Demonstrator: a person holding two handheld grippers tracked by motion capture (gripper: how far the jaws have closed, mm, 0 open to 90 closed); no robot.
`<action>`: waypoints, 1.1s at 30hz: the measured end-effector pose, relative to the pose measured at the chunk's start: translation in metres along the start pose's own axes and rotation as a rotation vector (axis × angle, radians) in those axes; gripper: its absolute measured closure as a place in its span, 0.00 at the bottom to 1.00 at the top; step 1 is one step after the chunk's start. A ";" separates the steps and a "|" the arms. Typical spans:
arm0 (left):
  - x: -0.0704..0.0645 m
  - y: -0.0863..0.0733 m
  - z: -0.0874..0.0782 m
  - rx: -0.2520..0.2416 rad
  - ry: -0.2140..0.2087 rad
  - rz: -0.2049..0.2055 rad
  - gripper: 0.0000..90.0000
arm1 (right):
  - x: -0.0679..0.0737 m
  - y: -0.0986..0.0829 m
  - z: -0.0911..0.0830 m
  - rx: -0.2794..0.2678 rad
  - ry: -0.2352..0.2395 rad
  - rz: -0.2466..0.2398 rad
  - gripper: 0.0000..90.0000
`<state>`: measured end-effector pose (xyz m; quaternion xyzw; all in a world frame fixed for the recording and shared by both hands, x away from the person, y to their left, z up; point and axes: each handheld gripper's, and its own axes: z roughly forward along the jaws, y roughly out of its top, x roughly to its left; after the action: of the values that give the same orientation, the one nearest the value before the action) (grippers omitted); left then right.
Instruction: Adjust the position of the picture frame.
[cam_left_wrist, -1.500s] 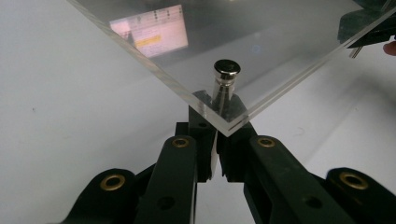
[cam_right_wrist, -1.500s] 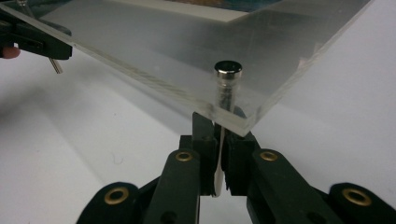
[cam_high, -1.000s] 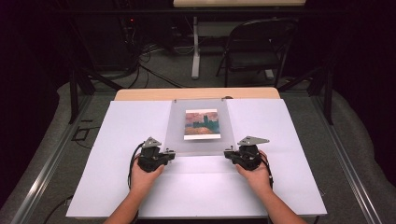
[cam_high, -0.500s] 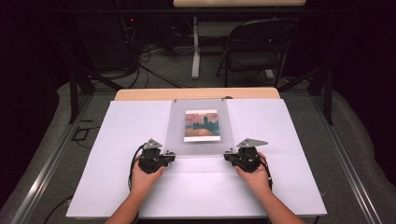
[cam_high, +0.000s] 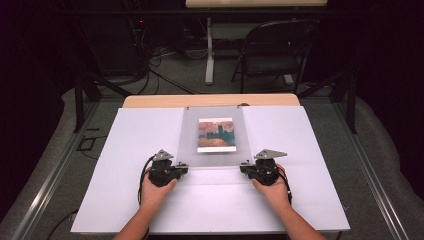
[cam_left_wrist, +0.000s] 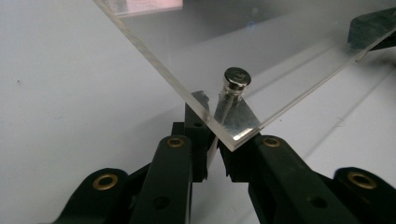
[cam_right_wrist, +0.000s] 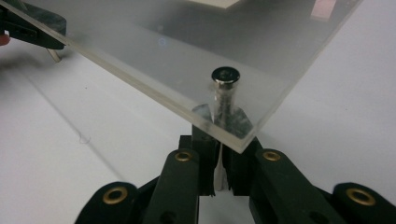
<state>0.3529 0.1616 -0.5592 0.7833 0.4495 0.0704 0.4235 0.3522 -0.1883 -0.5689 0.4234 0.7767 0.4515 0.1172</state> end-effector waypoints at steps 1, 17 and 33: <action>0.000 0.000 0.000 -0.002 -0.001 0.001 0.88 | -0.001 0.000 -0.001 -0.008 0.006 0.011 0.89; -0.018 -0.004 -0.004 -0.027 0.002 0.020 0.42 | 0.008 0.001 -0.011 -0.002 -0.030 0.015 0.46; -0.026 -0.018 -0.044 -0.020 0.029 0.061 0.40 | 0.029 -0.006 -0.049 0.076 -0.045 -0.089 0.43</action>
<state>0.3045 0.1725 -0.5379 0.7912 0.4308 0.0991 0.4227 0.3036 -0.1971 -0.5401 0.4027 0.8084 0.4063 0.1385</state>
